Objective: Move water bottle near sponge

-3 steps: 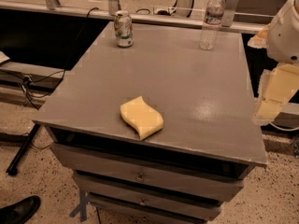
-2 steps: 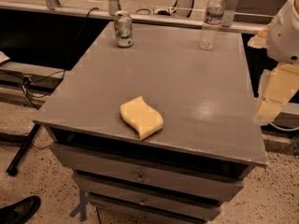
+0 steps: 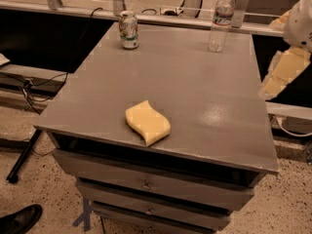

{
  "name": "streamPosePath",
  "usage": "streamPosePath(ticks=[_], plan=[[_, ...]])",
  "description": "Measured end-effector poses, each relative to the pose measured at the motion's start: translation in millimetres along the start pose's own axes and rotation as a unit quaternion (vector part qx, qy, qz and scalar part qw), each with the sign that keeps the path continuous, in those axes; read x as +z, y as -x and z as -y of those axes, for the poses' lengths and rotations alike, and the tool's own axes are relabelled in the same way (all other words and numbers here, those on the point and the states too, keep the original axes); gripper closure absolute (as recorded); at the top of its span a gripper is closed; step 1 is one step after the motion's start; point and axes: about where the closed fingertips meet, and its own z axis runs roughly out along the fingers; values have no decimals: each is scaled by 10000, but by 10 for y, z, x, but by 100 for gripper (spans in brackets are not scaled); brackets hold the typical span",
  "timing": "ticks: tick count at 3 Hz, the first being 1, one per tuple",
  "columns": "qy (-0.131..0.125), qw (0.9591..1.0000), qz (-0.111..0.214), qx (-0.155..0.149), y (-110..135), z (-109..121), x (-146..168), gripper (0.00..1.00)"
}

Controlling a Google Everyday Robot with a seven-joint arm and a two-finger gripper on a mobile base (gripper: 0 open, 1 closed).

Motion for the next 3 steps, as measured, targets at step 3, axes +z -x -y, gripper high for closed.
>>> streamPosePath(ticks=[3], plan=[[-1360, 9635, 1674, 1584, 93, 1990, 901, 0]])
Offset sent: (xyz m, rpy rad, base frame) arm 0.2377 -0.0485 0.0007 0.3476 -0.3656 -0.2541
